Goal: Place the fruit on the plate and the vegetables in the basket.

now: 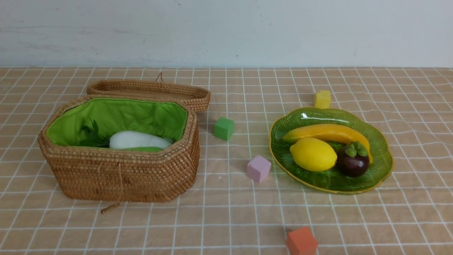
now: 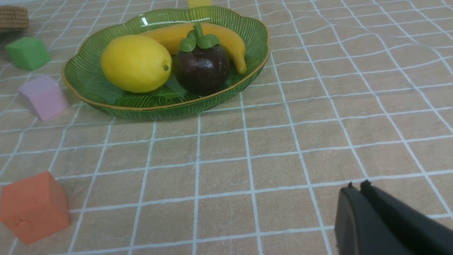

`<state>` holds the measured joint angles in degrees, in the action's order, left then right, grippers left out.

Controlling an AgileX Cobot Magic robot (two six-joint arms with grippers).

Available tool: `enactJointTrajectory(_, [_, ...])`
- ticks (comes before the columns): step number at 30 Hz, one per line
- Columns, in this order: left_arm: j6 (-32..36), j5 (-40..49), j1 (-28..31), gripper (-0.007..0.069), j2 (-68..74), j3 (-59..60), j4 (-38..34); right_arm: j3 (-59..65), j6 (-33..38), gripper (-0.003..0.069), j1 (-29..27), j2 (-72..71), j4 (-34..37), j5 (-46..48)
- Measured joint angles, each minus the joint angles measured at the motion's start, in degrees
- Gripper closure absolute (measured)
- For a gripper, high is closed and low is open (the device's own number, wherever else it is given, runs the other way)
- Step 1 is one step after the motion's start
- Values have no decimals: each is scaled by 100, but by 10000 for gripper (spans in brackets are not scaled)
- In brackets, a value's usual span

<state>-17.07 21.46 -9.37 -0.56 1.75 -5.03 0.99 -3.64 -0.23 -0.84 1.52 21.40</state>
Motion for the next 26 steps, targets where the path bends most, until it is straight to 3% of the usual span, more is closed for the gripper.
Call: enactJointTrajectory(26, [-18,0,0,638,0,0,0,0,0,600,0,0,0,4])
